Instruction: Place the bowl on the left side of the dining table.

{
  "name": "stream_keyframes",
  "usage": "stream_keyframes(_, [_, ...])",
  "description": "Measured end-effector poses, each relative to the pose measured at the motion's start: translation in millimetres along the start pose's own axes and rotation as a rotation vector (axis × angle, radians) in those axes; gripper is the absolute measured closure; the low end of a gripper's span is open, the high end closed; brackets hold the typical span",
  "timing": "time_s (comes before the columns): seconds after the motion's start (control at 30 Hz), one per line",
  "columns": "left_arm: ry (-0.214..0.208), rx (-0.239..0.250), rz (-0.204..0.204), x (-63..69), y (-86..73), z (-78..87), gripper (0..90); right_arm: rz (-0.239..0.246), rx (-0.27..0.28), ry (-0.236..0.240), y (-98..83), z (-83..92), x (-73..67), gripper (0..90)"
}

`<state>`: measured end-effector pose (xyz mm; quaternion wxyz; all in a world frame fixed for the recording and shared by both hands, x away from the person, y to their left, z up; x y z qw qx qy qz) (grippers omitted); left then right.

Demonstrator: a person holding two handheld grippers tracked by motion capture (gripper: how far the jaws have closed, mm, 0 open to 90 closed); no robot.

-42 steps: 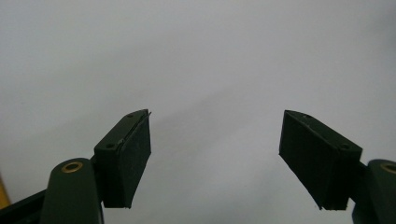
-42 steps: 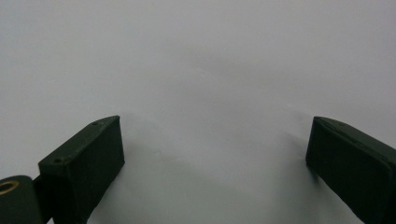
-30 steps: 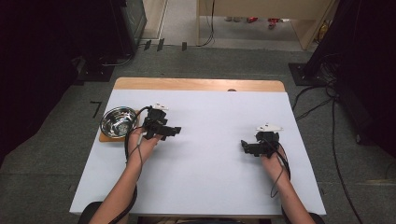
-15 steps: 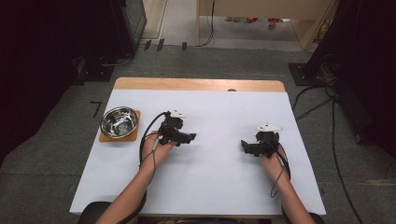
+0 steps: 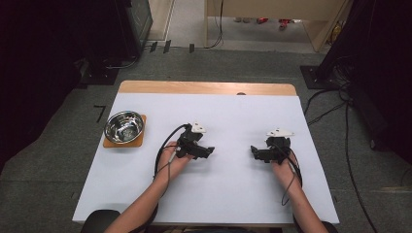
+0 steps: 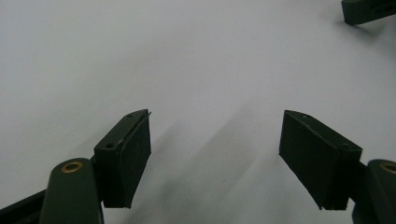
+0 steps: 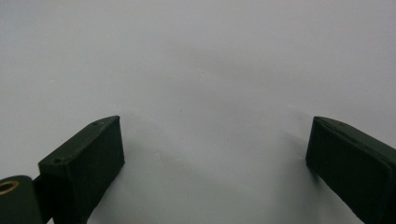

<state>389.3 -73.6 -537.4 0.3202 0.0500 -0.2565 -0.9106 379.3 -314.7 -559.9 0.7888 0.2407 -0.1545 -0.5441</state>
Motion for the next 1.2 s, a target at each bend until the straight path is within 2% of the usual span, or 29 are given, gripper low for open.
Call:
stream_keyframes(0.1, [0.038,0.009,-0.041,3.0,0.3,-5.1,25.1,-0.001,-0.001,0.001,-0.1,0.1,0.0,4.0])
stream_keyframes(0.2, [0.053,0.020,-0.075,3.4,-2.5,-8.2,24.9,0.000,0.000,0.002,0.0,0.0,-0.1,4.0])
stream_keyframes(0.3, [0.056,0.018,-0.070,5.0,-5.4,-12.8,22.7,-0.002,-0.001,0.002,-0.1,0.1,-0.1,4.0])
stream_keyframes(0.37, [0.040,0.042,-0.054,6.3,-5.6,-14.7,21.4,-0.001,-0.001,0.002,-0.1,0.1,0.0,4.0])
stream_keyframes(0.4, [0.029,0.063,-0.051,8.2,-6.1,-16.4,17.1,0.000,0.000,0.001,0.0,0.1,-0.1,4.0])
stream_keyframes(0.43, [0.042,0.054,-0.068,9.9,-6.4,-17.4,12.7,-0.001,0.000,0.000,-0.1,0.1,0.0,4.0])
stream_keyframes(0.47, [0.032,0.052,-0.064,9.5,-6.1,-17.4,12.2,-0.002,-0.001,0.002,0.0,0.1,-0.1,4.0])
stream_keyframes(1.2, [0.040,0.048,-0.070,9.8,-6.3,-17.8,11.6,0.000,-0.001,-0.001,0.0,-0.1,0.0,3.9])
Point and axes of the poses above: each handheld gripper's, and its own axes: z roughly backward along the jaws, y roughly out of its top, x roughly to its right, the point moved 8 cm from there along -z, roughly forward along the jaws, and after that the axes turned 13 degrees about -x, right-handed, at the moved point
